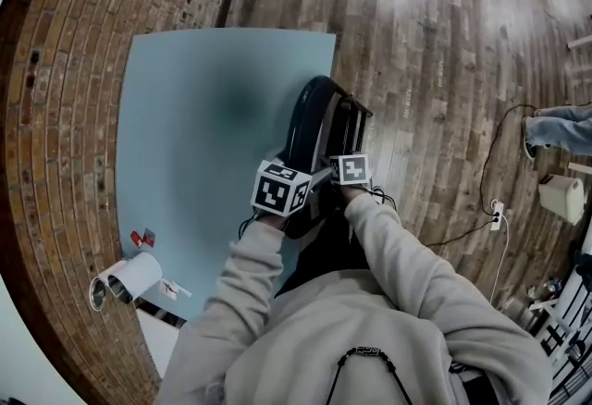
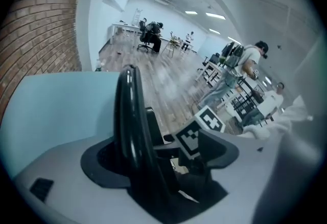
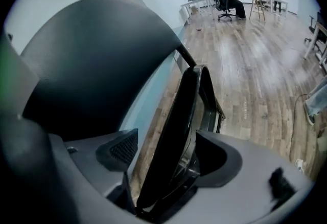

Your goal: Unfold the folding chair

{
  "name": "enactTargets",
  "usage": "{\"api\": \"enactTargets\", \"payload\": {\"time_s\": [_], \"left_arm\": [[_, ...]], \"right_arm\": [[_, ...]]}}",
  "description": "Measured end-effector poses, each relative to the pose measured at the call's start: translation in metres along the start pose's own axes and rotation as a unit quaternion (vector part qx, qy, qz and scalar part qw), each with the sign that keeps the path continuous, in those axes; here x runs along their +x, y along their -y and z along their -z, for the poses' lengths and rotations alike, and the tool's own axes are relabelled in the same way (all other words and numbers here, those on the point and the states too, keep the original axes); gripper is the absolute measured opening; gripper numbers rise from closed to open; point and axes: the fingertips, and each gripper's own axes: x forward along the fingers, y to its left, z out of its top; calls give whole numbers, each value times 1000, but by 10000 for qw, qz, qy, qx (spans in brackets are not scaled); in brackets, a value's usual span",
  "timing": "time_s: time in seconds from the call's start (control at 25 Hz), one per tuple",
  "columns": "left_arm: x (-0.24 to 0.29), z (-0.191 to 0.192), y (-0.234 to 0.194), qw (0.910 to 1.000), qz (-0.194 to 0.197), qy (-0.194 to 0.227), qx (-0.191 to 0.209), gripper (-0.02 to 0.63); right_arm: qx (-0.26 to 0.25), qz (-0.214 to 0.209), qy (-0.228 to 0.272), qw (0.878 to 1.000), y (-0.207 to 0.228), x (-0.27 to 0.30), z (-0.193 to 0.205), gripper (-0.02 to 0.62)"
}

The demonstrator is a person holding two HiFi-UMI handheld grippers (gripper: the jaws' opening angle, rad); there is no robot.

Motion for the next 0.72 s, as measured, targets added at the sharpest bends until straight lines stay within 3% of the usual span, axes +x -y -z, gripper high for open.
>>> {"api": "enactTargets", "payload": {"time_s": [0.08,0.16,0.24,0.28,0.32,0.44,0.48,0.52,0.72], "left_arm": [[4,3,2,9998,10,-157,79,427],[2,2,-4,9999,52,-90,-80,383],[-2,1,-15,9992,112,-21,-382,190],[-3,1,-20,9988,124,-26,-474,122],[-4,1,-22,9988,106,-60,-471,101],[-4,1,-23,9994,-56,-168,-311,94],[-3,2,-23,9992,-69,-166,-360,89],[-3,2,-23,9989,-62,-168,-426,85],[-2,0,-7,9986,128,-329,-395,91]], "right_arm": [[-21,30,-39,10000,2,17,3,333],[-63,228,-282,9993,12,28,12,332],[-82,329,-473,9983,20,39,20,331],[-104,357,-524,9979,23,45,23,331],[-124,444,-616,9970,28,48,26,331],[-36,258,-837,9961,25,56,32,326],[-11,126,-925,9956,21,57,32,290],[-21,53,-972,9952,20,59,31,213],[-181,138,-895,9957,27,57,30,174]]}}
